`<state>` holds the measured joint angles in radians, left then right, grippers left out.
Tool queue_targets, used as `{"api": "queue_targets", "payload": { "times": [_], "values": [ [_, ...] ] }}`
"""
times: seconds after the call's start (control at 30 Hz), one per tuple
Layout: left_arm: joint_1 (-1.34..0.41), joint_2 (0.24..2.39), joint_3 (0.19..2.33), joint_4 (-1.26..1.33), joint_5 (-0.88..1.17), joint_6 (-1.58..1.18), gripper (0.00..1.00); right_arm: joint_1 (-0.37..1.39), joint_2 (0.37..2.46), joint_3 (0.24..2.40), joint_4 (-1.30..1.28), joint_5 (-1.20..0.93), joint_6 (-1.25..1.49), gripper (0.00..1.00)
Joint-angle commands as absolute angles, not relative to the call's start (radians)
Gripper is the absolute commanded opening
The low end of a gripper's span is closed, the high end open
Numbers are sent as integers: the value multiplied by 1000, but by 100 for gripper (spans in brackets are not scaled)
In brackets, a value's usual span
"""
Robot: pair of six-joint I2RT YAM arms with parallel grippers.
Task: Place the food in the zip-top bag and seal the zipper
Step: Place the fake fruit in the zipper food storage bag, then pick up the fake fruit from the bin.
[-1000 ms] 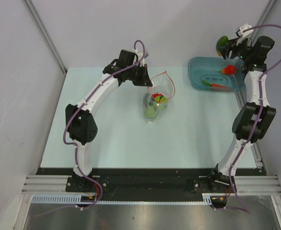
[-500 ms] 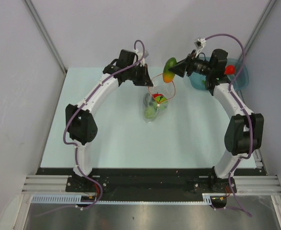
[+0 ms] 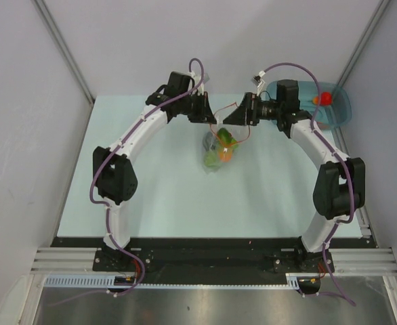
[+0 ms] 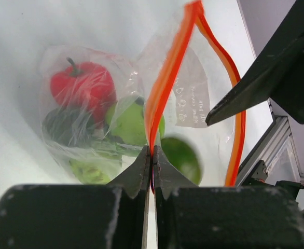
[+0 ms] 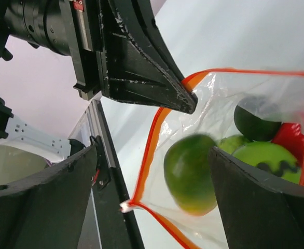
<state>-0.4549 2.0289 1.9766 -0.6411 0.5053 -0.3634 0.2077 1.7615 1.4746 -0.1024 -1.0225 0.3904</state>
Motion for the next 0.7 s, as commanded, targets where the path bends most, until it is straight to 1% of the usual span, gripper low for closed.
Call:
{"api": "queue_targets", "payload": {
  "times": [0.0, 0.17, 0.2, 0.27, 0.33, 0.4, 0.43, 0.47, 0.53, 0.57, 0.6, 0.67],
  "values": [
    [-448, 1960, 1977, -607, 532, -379, 6, 146, 1730, 1520, -100, -1043, 425, 92],
    [-448, 1957, 1976, -604, 529, -377, 6, 11, 1791, 1672, -42, -1032, 446, 91],
    [-448, 1957, 1976, -606, 529, -379, 6, -52, 1802, 1689, -34, -1007, 428, 91],
    [-448, 1957, 1976, -603, 528, -379, 7, -102, 1842, 1750, -64, -938, 329, 90],
    [-448, 1957, 1977, -600, 526, -380, 7, -165, 1882, 1795, -103, -823, 219, 91],
    [-448, 1957, 1977, -598, 525, -382, 7, -199, 1952, 1853, -110, -683, 187, 92],
    [-448, 1959, 1977, -597, 523, -382, 6, -222, 1980, 1876, -127, -604, 178, 91],
    [-448, 1959, 1977, -598, 522, -382, 7, -228, 2043, 1943, -146, -472, 148, 91],
    [-448, 1957, 1977, -598, 517, -380, 7, -253, 2103, 2003, -179, -360, 120, 91],
    [-448, 1957, 1977, -598, 515, -379, 7, -261, 2136, 2028, -183, -265, 112, 89],
    [-448, 1957, 1977, -597, 515, -379, 7, -270, 2198, 2084, -186, -243, 103, 88],
    [-448, 1960, 1976, -595, 515, -379, 7, -290, 2259, 2130, -181, -160, 121, 87]
  ]
}}
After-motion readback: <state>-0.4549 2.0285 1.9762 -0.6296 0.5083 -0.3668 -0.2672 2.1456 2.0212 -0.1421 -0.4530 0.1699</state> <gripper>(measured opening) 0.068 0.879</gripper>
